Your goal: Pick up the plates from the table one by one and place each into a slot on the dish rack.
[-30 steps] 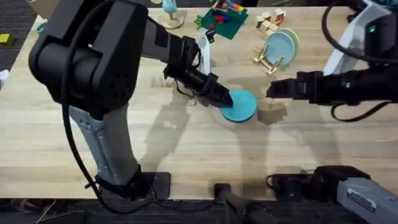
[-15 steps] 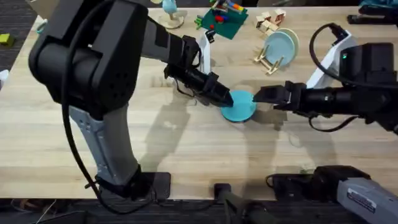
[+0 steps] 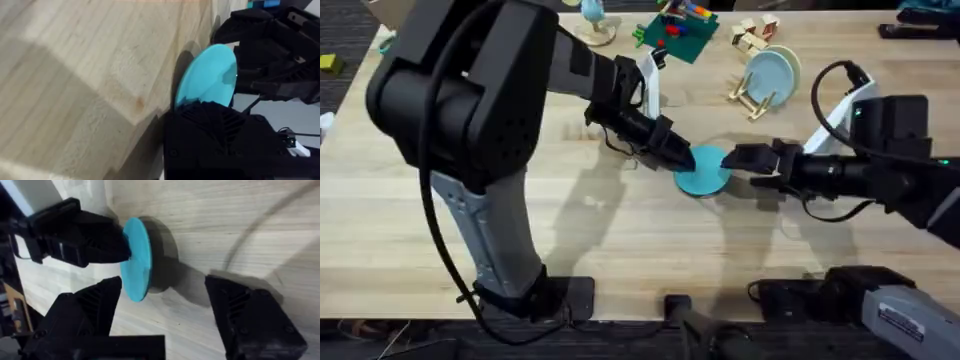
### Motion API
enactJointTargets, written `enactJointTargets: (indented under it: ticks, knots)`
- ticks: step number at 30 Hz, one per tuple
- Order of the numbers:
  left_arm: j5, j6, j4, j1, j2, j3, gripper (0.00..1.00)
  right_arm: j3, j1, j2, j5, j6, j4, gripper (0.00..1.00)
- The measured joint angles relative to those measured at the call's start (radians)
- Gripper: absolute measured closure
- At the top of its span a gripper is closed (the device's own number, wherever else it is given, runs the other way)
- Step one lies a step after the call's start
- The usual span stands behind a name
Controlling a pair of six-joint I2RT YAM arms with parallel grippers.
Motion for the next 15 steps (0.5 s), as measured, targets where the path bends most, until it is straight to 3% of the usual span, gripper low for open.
enactJointTargets:
  ticks: [10,15]
  knots:
    - [-0.013,0.001,0.011,-0.014,-0.003,0.005,0.959,-0.054,0.002,-0.009,-0.017,0.106,0.114,0.037]
    - [-0.013,0.001,0.011,-0.014,-0.003,0.005,0.958,-0.065,0.062,-0.008,-0.014,0.137,0.156,0.061]
